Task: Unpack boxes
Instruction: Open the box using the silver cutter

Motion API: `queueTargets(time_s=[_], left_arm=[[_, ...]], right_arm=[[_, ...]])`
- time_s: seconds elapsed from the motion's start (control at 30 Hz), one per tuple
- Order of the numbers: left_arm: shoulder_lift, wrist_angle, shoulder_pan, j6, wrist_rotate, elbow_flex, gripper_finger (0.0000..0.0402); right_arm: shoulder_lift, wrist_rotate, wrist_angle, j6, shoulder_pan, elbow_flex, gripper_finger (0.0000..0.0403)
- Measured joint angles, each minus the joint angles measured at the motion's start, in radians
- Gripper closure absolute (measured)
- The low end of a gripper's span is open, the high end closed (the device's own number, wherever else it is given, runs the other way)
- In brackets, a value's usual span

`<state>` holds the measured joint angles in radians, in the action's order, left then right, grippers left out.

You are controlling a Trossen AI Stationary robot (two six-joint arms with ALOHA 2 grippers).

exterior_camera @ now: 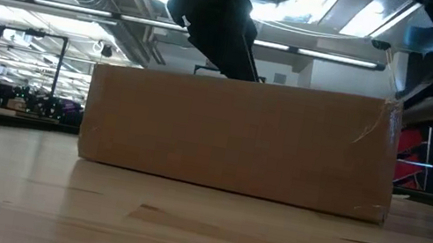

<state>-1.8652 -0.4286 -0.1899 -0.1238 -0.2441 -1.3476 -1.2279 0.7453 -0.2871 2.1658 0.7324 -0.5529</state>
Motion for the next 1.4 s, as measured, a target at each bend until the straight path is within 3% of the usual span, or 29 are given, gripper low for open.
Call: queueTargets(time_s=[1.17,1.4], left_arm=[[0.000,-0.001,-0.005,0.012,-0.002,0.000,0.0167],[0.000,-0.001,-0.006,0.012,-0.002,0.000,0.0167]], right_arm=[[0.000,0.009,0.010,0.000,-0.009,0.003,0.0341],[-0.001,0.010,0.273,-0.023,-0.009,0.137,0.0341]])
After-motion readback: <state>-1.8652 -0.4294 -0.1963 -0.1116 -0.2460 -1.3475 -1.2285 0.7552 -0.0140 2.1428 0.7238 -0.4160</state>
